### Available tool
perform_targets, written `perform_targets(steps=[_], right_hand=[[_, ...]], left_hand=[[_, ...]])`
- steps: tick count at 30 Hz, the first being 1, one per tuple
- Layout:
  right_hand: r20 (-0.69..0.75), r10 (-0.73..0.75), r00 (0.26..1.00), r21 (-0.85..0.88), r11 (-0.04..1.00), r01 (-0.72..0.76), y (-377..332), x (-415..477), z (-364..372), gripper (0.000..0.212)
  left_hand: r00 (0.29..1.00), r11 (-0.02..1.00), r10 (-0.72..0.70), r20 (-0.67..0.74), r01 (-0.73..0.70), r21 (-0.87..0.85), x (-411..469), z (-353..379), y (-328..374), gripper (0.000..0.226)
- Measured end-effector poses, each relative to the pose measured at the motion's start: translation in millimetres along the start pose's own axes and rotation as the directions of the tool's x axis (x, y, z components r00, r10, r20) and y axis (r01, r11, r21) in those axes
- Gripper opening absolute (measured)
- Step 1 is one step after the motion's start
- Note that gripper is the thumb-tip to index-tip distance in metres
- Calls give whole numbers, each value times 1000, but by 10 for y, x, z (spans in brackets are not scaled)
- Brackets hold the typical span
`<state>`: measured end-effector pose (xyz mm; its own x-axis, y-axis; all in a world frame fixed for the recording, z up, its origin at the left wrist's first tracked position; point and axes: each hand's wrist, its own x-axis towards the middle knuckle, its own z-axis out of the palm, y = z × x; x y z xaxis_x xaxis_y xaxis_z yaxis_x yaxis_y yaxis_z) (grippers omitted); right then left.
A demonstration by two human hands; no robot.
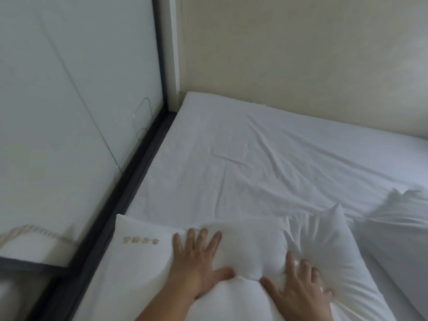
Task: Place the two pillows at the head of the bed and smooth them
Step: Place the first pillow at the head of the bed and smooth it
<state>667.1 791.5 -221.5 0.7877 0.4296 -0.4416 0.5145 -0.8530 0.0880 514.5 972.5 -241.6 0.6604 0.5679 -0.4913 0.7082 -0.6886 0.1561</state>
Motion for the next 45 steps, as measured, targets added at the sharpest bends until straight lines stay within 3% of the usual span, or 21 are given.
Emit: perform_targets(steps=[2, 5, 7, 10, 12, 14, 16, 18, 20, 23, 25, 26, 27, 28, 30, 32, 34, 37, 40, 42, 45], right_hand=[[-40, 29, 999, -32, 999, -30, -133, 25, 41, 130], [-102, -33, 994, 58, 998, 40, -149, 109, 289, 106], [-46, -97, 994, 50, 994, 99, -148, 128, 411, 98], [-26, -278, 960, -37, 960, 277, -173, 209, 412, 96], [-90, -458, 884, -75, 888, 453, -203, 442, 325, 102], [-122, -593, 796, -93, 805, 586, -364, 722, 146, 108], [-64, -689, 722, -92, 725, 683, -643, 882, -60, 110], [72, -709, 701, -81, 696, 713, -931, 937, -147, 103], [90, -703, 705, -100, 698, 709, -1054, 931, -145, 92], [103, -681, 725, -83, 721, 688, -1053, 870, -147, 74], [117, -670, 733, -67, 731, 679, -1057, 816, -244, 65], [135, -666, 734, -54, 734, 677, -1064, 774, -316, 63], [148, -665, 733, -37, 736, 676, -1062, 729, -406, 62], [154, -664, 732, -20, 739, 674, -1038, 681, -508, 61], [148, -647, 748, 20, 758, 651, -952, 583, -744, 60], [118, -615, 780, 69, 789, 611, -860, 512, -1037, 60], [50, -553, 832, 143, 828, 542, -780, 532, -1351, 61], [-43, -417, 908, 316, 856, 409, -698, 651, -1818, 64], [-42, -284, 958, 553, 792, 259, -633, 887, -2123, 72], [7, -215, 977, 595, 786, 169, -592, 1050, -2192, 85], [29, -137, 990, 395, 911, 114, -537, 1263, -2106, 94]], left_hand=[[999, 1000, 9, -39, -9, -8, 100, 44, -43, 96], [999, 999, 29, -40, -30, -44, 198, 111, -88, 93], [996, 999, 38, -80, -39, -15, 259, 261, -80, 93], [989, 1000, -4, -146, 6, 12, 267, 359, 7, 88], [976, 994, -101, -191, 91, -62, 248, 355, 128, 88], [914, 973, -215, -345, 169, -159, 111, 474, 300, 74], [839, 957, -273, -470, 188, -221, -146, 608, 547, 52], [769, 984, -180, -613, 149, -102, -334, 862, 705, 44], [754, 994, -17, -657, 81, 68, -540, 1037, 765, 37], [704, 953, 30, -710, 194, 233, -789, 1242, 828, 34], [800, 962, -165, -577, 261, 86, -829, 1126, 774, 27], [807, 977, -208, -552, 196, -80, -783, 1159, 693, 14], [751, 966, -245, -613, 136, -220, -701, 1165, 648, 22], [682, 981, -191, -706, 117, -153, -664, 1078, 633, 38], [744, 985, -141, -653, 172, -17, -830, 737, 801, 26], [797, 1000, -12, -604, 6, -12, -966, 449, 818, 6], [844, 995, 78, -531, -98, -10, -868, -41, 677, 14], [767, 974, 225, -601, -160, 160, -577, -826, 375, 5], [747, 930, 354, -563, -215, 299, -164, -1527, 142, 9], [778, 946, 308, -548, -188, 264, 81, -1899, 77, 14], [901, 1000, -16, -435, 12, -11, 356, -1973, 78, 38]])
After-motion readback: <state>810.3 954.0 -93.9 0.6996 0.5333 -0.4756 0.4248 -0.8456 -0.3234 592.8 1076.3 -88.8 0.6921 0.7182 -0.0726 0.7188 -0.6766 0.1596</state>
